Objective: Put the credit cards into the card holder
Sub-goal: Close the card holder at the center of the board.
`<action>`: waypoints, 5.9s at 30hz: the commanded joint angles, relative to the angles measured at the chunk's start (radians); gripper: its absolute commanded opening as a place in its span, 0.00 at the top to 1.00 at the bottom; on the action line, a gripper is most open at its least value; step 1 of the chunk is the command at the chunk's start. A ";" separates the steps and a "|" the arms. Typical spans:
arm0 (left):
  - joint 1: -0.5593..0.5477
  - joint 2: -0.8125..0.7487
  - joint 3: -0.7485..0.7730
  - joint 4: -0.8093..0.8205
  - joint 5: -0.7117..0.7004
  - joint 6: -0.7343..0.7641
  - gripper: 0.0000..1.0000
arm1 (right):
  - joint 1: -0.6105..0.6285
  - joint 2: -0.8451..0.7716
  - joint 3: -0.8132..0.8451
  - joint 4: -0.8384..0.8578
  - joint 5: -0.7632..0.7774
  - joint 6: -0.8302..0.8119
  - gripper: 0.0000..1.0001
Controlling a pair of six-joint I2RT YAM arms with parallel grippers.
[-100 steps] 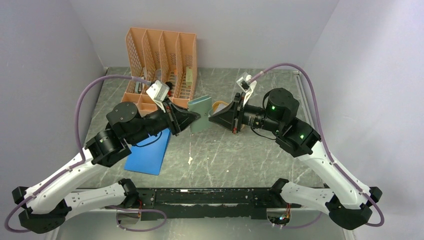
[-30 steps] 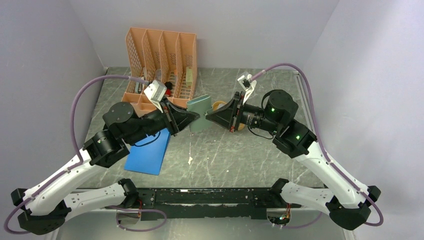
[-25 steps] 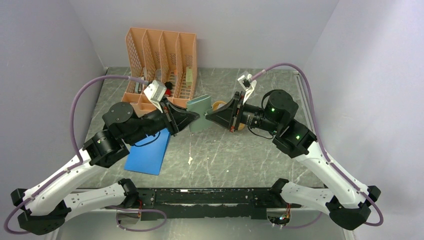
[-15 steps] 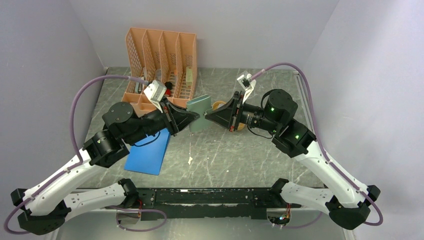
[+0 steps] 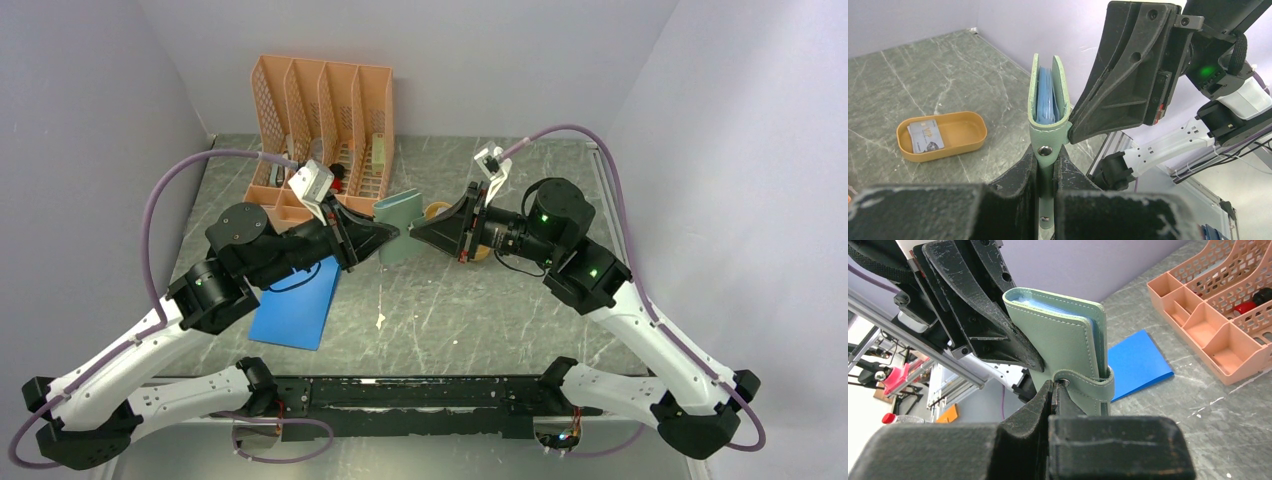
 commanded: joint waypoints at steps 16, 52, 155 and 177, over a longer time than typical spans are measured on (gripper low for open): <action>-0.013 0.004 0.015 0.183 0.329 -0.083 0.95 | 0.001 0.039 -0.014 0.056 0.025 0.026 1.00; -0.026 -0.006 0.015 0.178 0.380 -0.061 0.95 | 0.001 0.060 0.015 0.046 0.004 0.002 1.00; -0.025 0.015 0.116 -0.084 -0.267 -0.112 0.95 | 0.001 -0.010 0.043 -0.012 0.288 -0.005 0.83; -0.025 0.001 0.107 -0.079 -0.265 -0.115 0.95 | 0.001 0.017 0.049 -0.019 0.267 0.001 0.84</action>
